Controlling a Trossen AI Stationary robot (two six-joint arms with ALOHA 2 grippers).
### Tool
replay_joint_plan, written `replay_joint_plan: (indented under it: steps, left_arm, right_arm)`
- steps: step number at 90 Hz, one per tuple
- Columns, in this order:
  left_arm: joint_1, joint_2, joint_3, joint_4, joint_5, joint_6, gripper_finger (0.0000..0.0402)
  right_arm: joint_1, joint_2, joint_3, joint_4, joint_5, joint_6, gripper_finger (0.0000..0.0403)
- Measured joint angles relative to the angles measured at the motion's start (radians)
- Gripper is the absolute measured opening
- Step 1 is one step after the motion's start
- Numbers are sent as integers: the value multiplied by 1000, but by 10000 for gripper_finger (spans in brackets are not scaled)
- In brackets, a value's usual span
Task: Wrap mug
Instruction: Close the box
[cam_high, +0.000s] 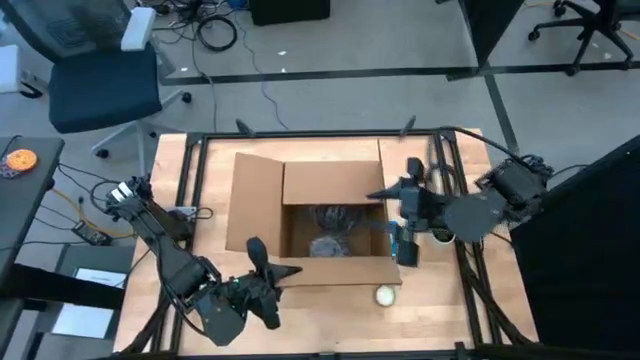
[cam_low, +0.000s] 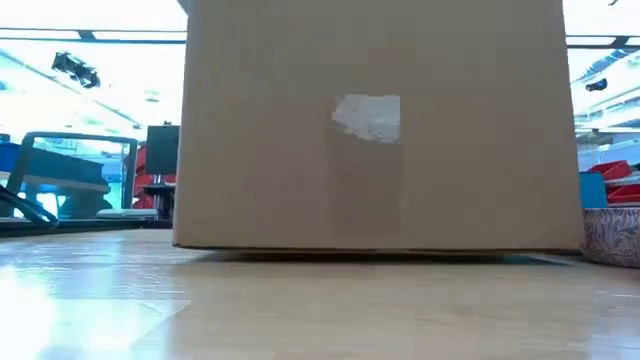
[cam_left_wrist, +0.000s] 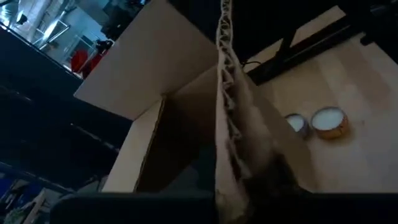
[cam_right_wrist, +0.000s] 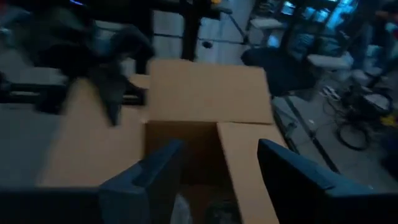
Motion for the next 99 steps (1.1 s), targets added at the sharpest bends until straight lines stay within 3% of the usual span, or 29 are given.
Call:
replay_joint_plan:
  steps: [11, 22, 31, 38, 66, 87, 99]
  left_arm:
    - [3, 0, 0, 12, -8, 1, 2]
    - [-4, 0, 1, 8, -45, -2, 9]
    - [-13, -1, 1, -23, -82, -29, 20]
    - [-17, -4, 2, -33, -98, -59, 30]
    - [-12, -51, 4, -48, -98, -186, 54]
    - [27, -132, 4, -117, -120, -494, 57]
    - [64, -174, 4, -221, -39, -613, 64]
  right_arm:
    - [-87, 41, -1, -89, -111, 31, 185]
    - [-161, 63, -1, -318, -191, 168, 185]
    - [-181, 48, -11, -400, -214, 233, 185]
    - [-167, 36, -8, -339, -224, 221, 185]
    - [-139, -27, 1, -386, -212, 271, 185]
    - [-140, -71, 1, -386, -209, 286, 185]
    - [-139, -84, 1, -386, -195, 288, 185]
